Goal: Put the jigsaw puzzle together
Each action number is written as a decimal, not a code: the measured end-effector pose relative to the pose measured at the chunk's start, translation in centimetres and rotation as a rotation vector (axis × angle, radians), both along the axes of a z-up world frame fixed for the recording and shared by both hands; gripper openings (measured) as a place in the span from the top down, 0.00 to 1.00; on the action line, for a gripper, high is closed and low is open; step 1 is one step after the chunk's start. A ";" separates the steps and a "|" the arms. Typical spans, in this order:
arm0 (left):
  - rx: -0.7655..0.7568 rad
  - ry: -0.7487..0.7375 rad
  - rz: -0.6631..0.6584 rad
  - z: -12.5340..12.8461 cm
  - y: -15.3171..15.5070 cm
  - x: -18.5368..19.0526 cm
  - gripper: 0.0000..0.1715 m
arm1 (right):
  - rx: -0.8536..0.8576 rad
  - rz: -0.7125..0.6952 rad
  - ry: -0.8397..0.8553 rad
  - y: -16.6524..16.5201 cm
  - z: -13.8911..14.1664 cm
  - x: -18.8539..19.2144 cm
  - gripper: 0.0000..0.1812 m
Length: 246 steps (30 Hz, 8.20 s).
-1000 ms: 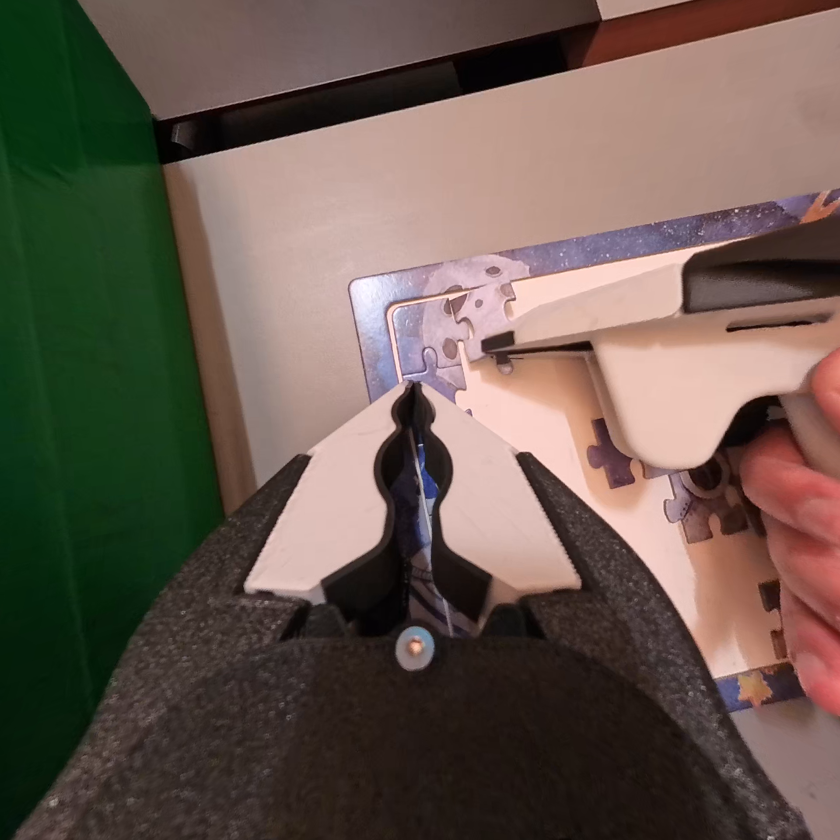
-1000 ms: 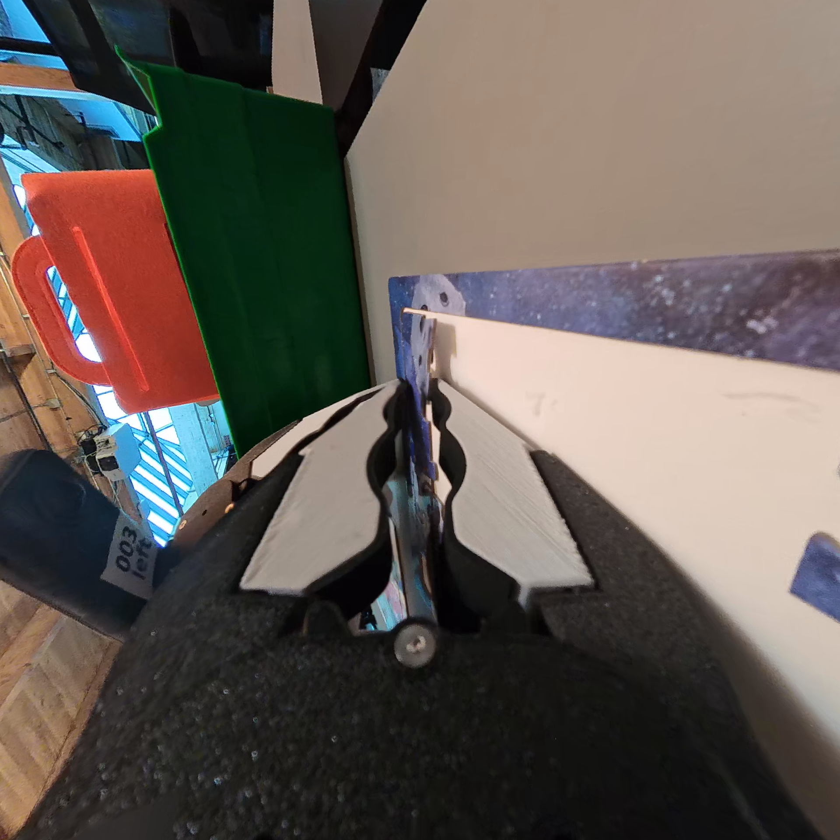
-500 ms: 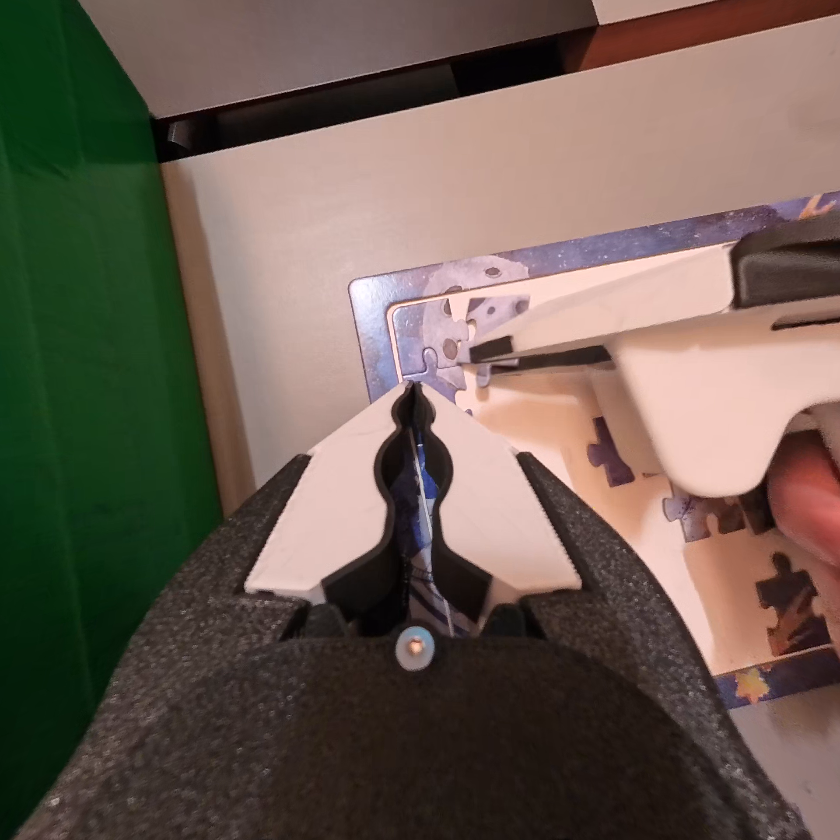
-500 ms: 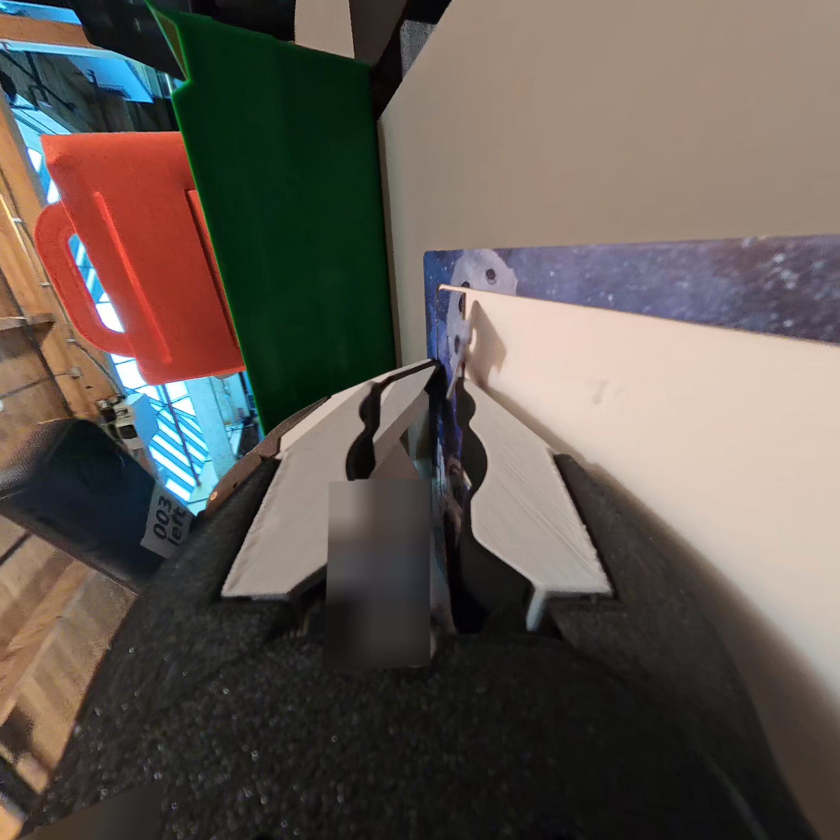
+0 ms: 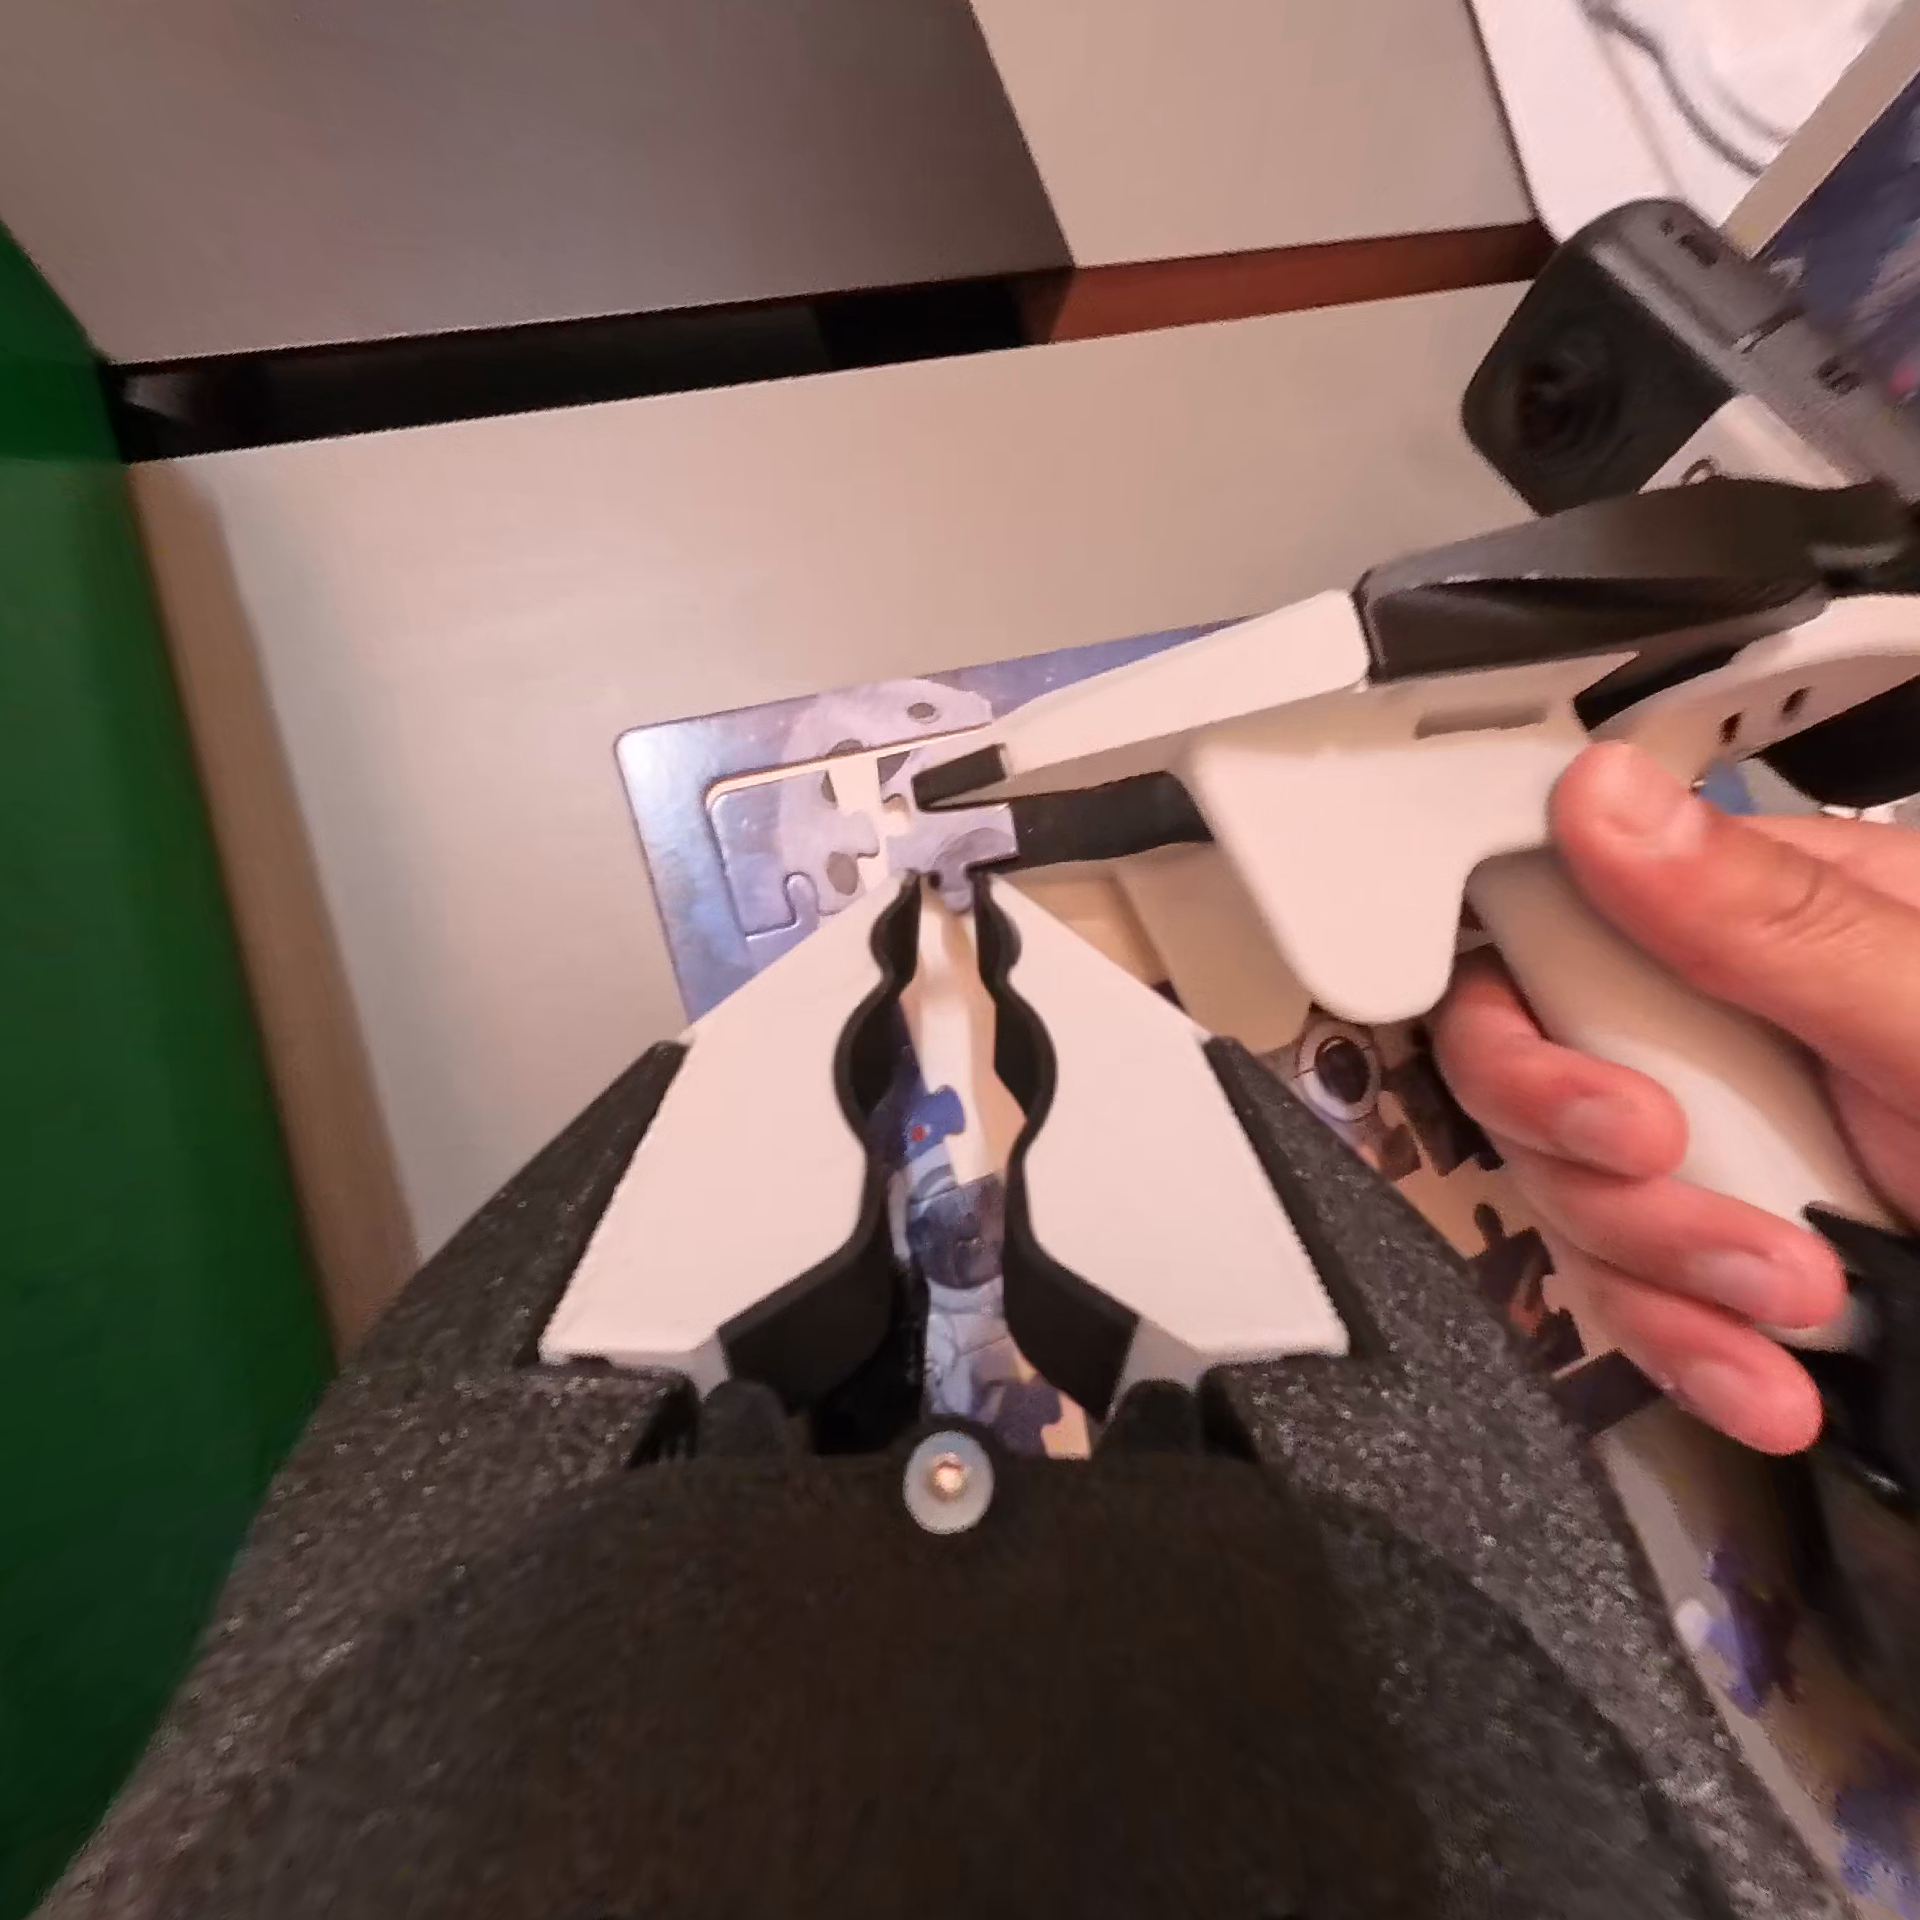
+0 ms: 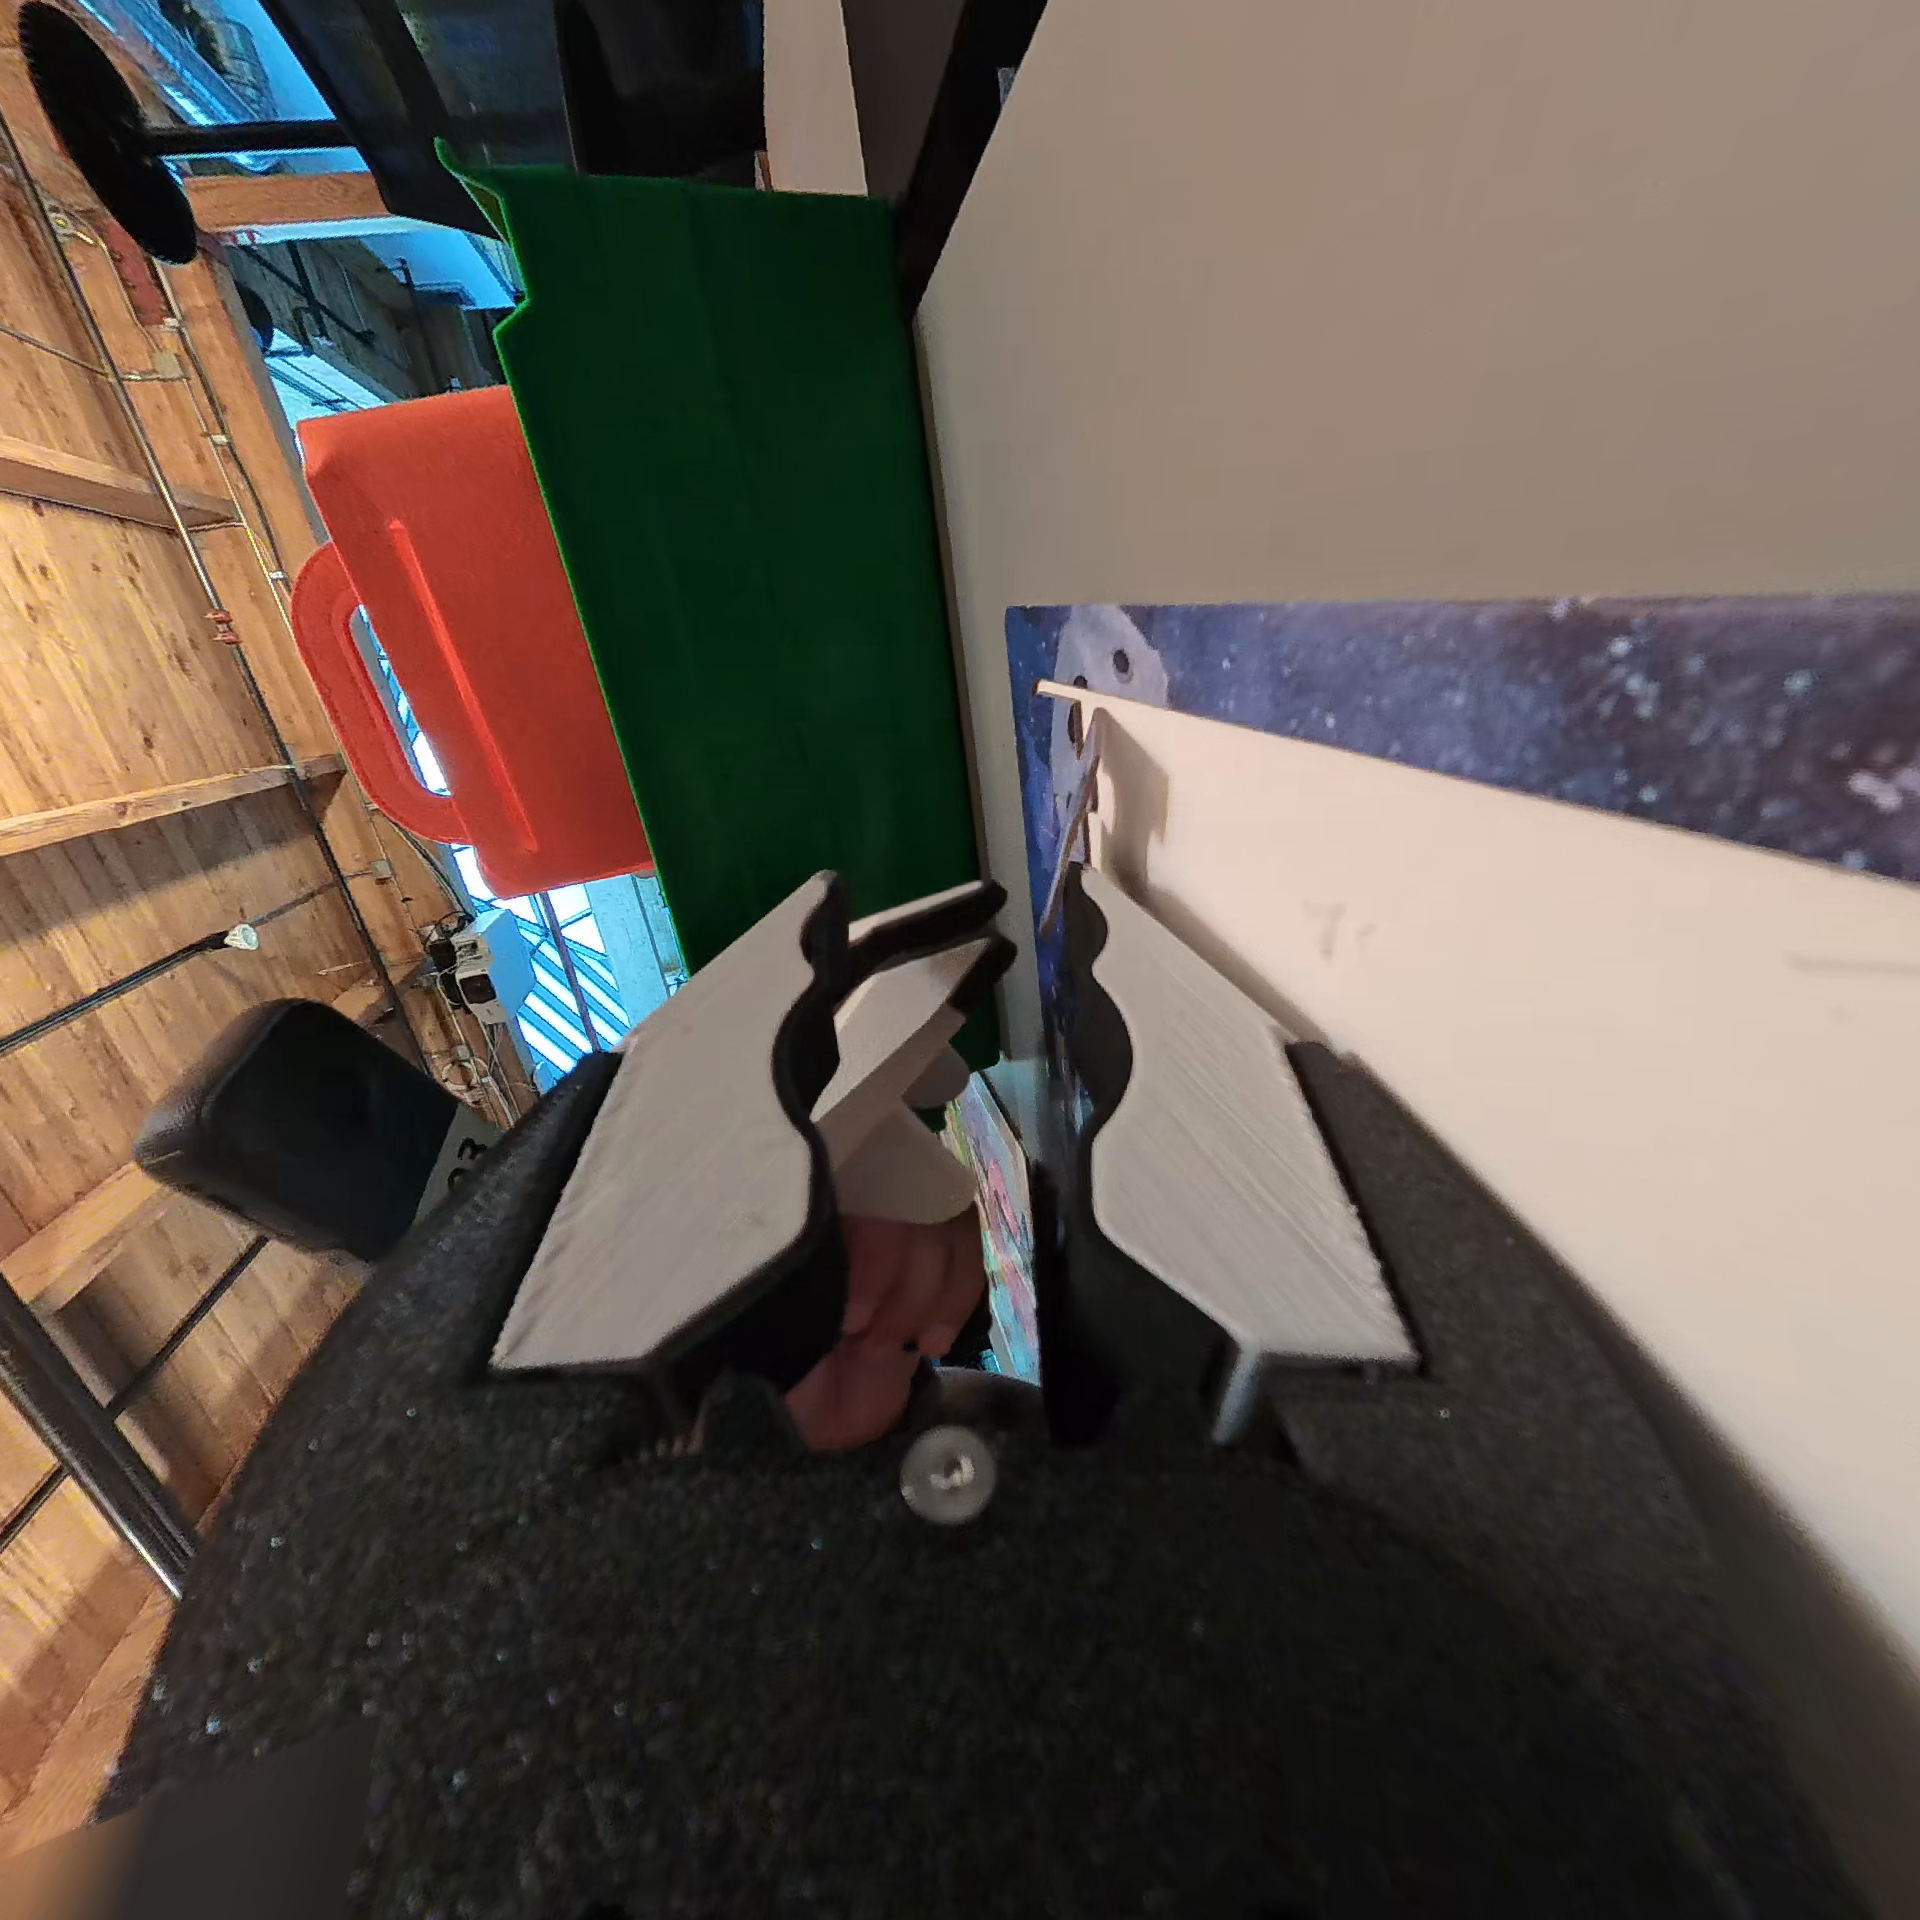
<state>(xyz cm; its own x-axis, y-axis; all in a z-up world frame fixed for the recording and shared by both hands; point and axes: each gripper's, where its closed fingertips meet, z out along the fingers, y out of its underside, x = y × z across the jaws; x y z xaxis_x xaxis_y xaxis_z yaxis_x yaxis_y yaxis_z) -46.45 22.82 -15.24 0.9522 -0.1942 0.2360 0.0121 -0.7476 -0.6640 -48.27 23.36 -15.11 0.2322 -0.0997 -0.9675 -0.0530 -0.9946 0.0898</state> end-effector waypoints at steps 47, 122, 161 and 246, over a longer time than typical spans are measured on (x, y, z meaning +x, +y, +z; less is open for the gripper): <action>-0.075 0.011 0.038 -1.8 0.0 -0.3 0.96 | 1.132 0.263 -0.634 2.2 -0.3 0.7 1.00; -0.103 0.196 0.246 -2.2 -0.6 -5.7 1.00 | 1.132 0.611 -0.648 -1.2 -2.4 0.8 1.00; 0.004 0.182 0.240 3.7 -0.3 -4.7 0.91 | 1.641 -0.147 -0.242 -2.7 29.1 10.1 0.76; 0.484 -0.248 -0.209 9.3 -20.6 18.4 0.85 | 1.669 0.093 -0.229 -14.7 12.7 33.1 1.00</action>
<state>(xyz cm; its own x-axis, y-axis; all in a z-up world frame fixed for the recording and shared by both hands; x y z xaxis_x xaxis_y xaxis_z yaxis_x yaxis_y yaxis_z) -28.09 2.24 -5.95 0.8095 -0.5136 0.2845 0.0955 -0.3630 -0.9269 -15.21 8.66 -2.44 0.3184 0.9462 0.0578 0.1455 0.0115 -0.9893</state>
